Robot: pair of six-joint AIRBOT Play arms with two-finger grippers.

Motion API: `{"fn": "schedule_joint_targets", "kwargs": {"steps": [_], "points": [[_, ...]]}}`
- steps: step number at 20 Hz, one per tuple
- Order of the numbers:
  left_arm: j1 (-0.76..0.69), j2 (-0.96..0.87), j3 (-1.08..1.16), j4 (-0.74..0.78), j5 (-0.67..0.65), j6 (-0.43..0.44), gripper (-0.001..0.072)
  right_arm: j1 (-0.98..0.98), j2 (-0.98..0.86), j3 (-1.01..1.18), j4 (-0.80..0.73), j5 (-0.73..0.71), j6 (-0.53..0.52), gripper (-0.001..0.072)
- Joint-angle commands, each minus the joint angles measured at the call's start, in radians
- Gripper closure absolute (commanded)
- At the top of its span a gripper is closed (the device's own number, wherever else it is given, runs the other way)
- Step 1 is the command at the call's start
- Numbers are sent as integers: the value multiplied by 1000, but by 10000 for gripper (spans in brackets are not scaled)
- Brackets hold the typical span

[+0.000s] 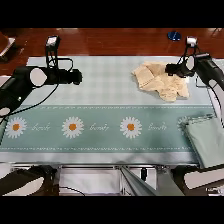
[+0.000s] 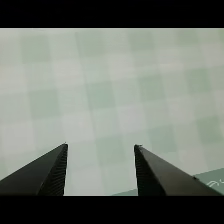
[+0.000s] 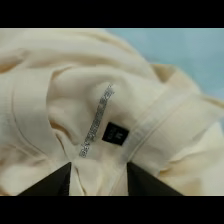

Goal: Fold the shirts.

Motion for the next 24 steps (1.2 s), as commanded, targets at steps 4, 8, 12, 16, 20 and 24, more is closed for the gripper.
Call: {"fn": "schedule_joint_targets", "kwargs": {"steps": [4, 8, 12, 16, 20, 24], "points": [[0, -21, 5, -17, -35, 1, 199, -40, -132, 36, 195, 191, -132, 309], [0, 48, 84, -89, -323, 48, 200, -40, -130, 37, 352, 258, -249, 677], [42, 282, 2, -71, -510, 82, 200, -38, -41, 111, 508, 280, -362, 693], [33, 597, -301, -95, -487, -62, 200, -31, 145, 261, 592, 262, -433, 693], [19, 781, -532, -147, -469, -123, 200, 35, 330, 441, 602, 232, -498, 693], [19, 801, -619, -200, -374, -126, 200, 132, 433, 633, 602, 233, -535, 693]]}}
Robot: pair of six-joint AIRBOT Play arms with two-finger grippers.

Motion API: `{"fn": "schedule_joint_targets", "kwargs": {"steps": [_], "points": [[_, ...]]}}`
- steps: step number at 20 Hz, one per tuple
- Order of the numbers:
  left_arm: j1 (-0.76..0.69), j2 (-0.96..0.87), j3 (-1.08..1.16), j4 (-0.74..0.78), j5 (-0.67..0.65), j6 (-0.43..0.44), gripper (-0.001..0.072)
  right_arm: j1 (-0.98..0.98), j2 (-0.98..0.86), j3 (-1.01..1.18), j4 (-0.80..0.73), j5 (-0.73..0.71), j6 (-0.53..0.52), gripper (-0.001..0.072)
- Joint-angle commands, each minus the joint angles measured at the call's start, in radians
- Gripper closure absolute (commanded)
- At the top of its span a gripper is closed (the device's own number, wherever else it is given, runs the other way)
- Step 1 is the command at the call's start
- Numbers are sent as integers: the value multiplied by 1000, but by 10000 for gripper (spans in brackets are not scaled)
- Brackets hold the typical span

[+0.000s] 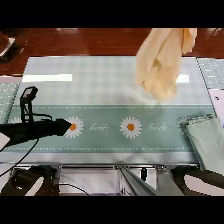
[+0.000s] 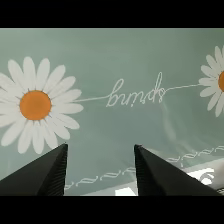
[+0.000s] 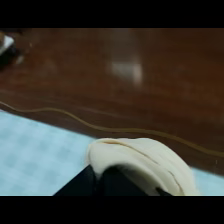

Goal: Fold the shirts.

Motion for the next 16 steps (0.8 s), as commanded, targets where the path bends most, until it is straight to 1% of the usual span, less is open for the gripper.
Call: {"fn": "schedule_joint_targets", "kwargs": {"steps": [1, 3, 4, 6, 7, 9, 11, 13, 14, 16], "points": [[-1, 42, -89, -56, 99, -23, 200, 84, 106, 138, 9, -16, -52, 693], [-1, 42, -92, -60, 162, -23, 200, 138, 151, 138, 9, 0, -60, 694], [-1, 42, -92, -60, 194, -23, 200, 167, 163, 138, 9, 41, -60, 693], [-1, 42, -92, -59, 257, -22, 200, 243, 167, 128, 9, 166, -59, 693], [-1, 42, -91, -57, 282, -22, 200, 290, 168, 85, 9, 201, -59, 693], [2, 43, -91, -17, 307, -18, 200, 379, 162, -61, 9, 218, -50, 693], [19, 47, -91, 46, 296, -18, 200, 467, 138, -234, 11, 194, -24, 693], [44, 47, -91, 47, 267, -19, 200, 552, 87, -391, 47, 105, -8, 693], [46, 47, -91, 47, 249, -19, 200, 591, 45, -448, 59, 48, -3, 693], [43, 46, -91, 38, 211, -19, 200, 641, -60, -492, 90, -38, 26, 693]]}}
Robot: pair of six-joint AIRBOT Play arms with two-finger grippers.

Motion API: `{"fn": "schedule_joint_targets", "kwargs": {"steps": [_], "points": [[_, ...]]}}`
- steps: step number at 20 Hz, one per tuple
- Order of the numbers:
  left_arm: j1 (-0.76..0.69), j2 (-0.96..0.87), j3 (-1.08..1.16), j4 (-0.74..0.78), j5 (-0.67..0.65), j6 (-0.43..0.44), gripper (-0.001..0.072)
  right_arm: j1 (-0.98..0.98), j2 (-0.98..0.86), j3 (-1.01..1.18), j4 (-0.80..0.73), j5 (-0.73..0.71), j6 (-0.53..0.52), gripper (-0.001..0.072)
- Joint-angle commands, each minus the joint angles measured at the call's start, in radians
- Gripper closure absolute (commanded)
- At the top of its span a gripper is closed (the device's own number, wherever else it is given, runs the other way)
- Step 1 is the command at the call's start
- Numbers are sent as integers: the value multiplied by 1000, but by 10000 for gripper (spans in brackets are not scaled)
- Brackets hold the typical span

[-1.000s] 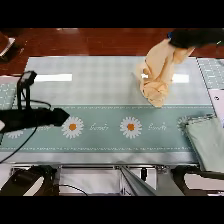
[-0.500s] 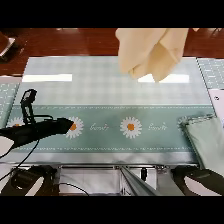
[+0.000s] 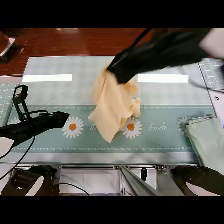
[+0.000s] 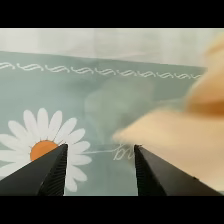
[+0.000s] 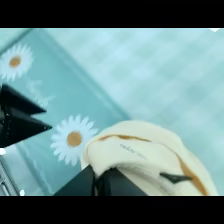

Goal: Fold the shirts.

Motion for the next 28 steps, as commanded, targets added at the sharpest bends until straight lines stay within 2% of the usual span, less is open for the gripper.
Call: {"fn": "schedule_joint_targets", "kwargs": {"steps": [1, 2, 3, 4, 5, 9, 12, 14, 16, 17, 18, 19, 20, 22, 27, 28], "points": [[7, 0, 0, -6, -57, 1, 200, 108, -162, -122, 60, -151, 60, 693], [7, 0, 0, -20, -79, 2, 200, 113, -217, -122, 101, -190, 81, 692], [7, 0, 0, -27, -102, 2, 200, 113, -257, -122, 162, -222, 84, 661], [7, 0, 0, -27, -126, 2, 200, 103, -283, -122, 219, -245, 79, 448], [7, 0, 0, -27, -142, 1, 200, 81, -289, -119, 253, -250, 51, 295], [8, 0, 0, -26, -221, 14, 200, -180, -200, -38, 229, -76, 34, 305], [8, 0, 0, -37, -301, 22, 200, -503, -47, -55, -5, 100, 79, 307], [7, -2, -4, -68, -278, 53, 200, -696, 60, -164, -127, 146, 92, 307], [7, -29, -31, -198, -163, 132, 200, -860, 168, -364, -121, 116, 92, 308], [6, -64, -50, -306, -98, 205, 200, -918, 216, -477, -90, 91, 90, 308], [-5, -119, -63, -406, -36, 315, 200, -959, 262, -601, -50, 63, 73, 308], [-28, -184, -65, -445, 25, 419, 200, -980, 296, -706, -14, 43, 46, 308], [-51, -245, -62, -447, 82, 472, 200, -982, 321, -804, 14, 33, 19, 308], [-83, -372, -42, -450, 141, 486, 200, -965, 335, -940, 65, 33, -19, 308], [-191, -626, 68, -457, 47, 526, 203, -809, 333, -1074, 97, -25, -13, 309], [-201, -657, 90, -457, 42, 526, 272, -762, 325, -1074, 96, -42, 2, 309]]}}
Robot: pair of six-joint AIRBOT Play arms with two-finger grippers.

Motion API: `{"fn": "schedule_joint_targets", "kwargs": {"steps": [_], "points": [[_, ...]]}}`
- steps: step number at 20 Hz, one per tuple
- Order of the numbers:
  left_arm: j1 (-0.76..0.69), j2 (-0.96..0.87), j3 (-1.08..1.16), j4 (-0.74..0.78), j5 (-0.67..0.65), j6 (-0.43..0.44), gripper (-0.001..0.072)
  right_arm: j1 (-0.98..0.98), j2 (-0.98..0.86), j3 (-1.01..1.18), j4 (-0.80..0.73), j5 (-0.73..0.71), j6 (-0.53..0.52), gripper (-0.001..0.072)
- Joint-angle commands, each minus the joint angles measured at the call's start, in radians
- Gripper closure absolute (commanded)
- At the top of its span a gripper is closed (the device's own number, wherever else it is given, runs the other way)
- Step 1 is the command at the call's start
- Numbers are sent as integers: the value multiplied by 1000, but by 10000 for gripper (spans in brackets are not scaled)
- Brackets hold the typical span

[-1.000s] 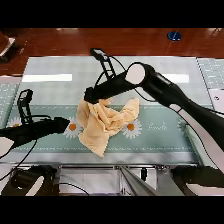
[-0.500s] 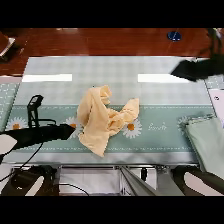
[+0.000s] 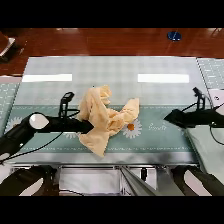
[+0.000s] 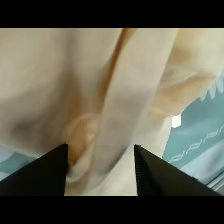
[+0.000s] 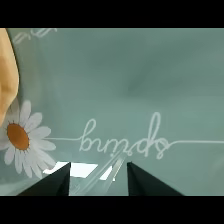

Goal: Fold the shirts.

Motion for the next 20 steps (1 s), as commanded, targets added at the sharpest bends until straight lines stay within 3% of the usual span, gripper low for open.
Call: {"fn": "schedule_joint_targets", "kwargs": {"steps": [1, 2, 10, 20], "points": [[-48, -142, 74, -18, -29, 43, 605, 137, -16, -66, 21, -70, 34, 308], [-43, -154, 89, -18, -38, 43, 686, 179, -43, -66, 24, -98, 61, 309], [10, -153, 114, -18, -100, 43, 687, 389, -349, 129, 352, -210, 0, 309], [10, -153, 114, -18, -100, 43, 686, 427, -515, 228, 369, -192, 59, 308]]}}
